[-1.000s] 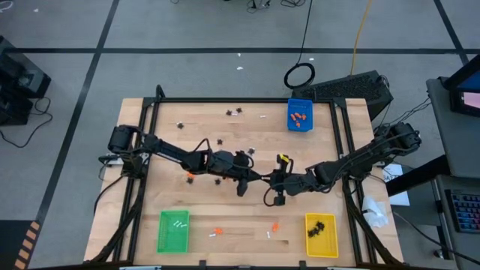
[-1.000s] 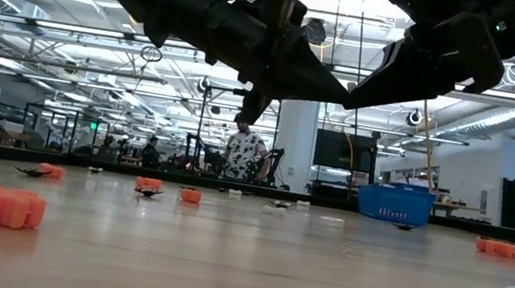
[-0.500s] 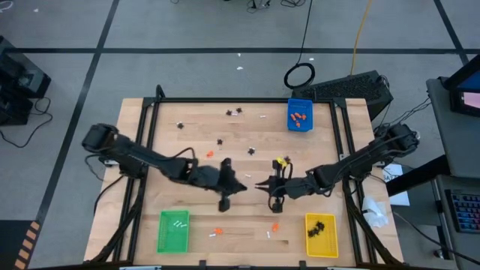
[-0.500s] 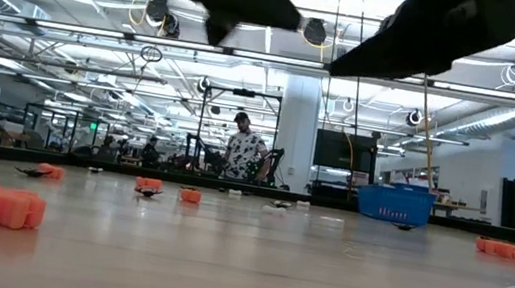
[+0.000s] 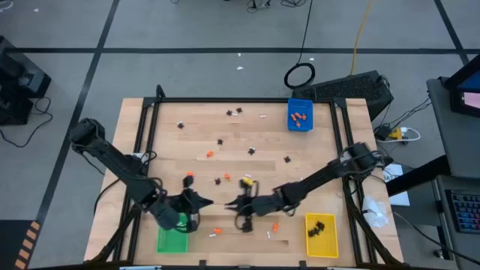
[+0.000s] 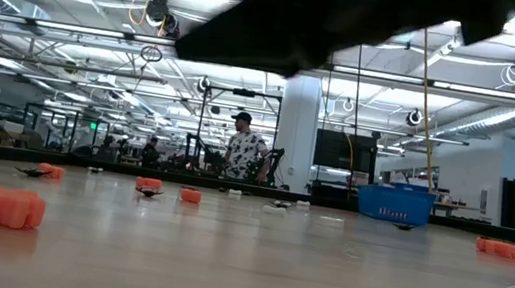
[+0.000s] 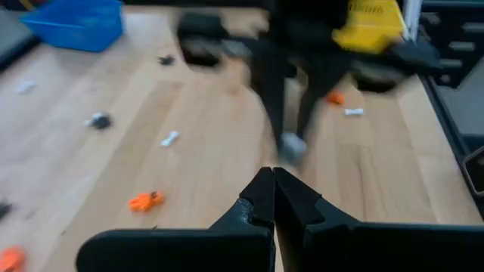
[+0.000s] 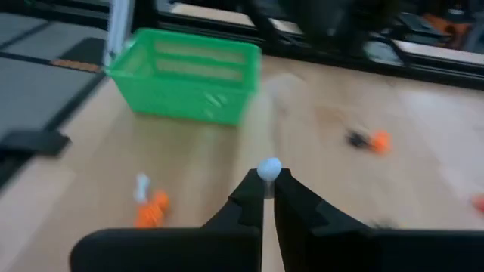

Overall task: Sort Halloween decoration
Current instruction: Put the white bone toy into the green bin, then put the orange toy skeleton into the blue bin

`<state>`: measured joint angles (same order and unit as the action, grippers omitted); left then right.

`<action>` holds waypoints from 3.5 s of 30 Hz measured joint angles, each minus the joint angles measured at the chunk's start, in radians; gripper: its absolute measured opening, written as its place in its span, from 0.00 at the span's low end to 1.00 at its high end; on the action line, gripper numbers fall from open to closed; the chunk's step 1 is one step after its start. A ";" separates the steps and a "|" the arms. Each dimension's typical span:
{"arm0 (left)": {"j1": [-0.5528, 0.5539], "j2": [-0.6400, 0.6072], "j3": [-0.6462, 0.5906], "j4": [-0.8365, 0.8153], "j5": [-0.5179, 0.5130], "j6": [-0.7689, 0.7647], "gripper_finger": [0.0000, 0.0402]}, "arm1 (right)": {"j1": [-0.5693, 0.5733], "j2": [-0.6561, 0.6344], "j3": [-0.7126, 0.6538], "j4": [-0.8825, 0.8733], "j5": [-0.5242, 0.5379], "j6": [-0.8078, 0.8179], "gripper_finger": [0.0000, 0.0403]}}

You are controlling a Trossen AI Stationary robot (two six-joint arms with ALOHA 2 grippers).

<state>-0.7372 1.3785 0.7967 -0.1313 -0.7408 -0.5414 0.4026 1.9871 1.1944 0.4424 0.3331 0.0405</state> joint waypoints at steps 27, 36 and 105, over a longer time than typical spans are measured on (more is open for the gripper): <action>-0.227 -0.136 -0.022 -0.477 -0.397 -0.423 0.00 | -0.078 0.499 0.724 -0.096 -0.208 0.000 0.01; -0.227 -0.136 -0.022 -0.480 -0.408 -0.447 0.00 | -0.096 0.532 0.757 -0.096 -0.242 0.034 0.01; -0.191 -0.021 0.014 -0.397 0.436 -0.480 0.00 | -0.089 -0.227 -0.330 0.193 0.038 0.026 0.00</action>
<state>-0.9279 1.3570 0.8108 -0.5281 -0.3051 -1.0210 0.3134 1.7597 0.8640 0.6355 0.3712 0.0669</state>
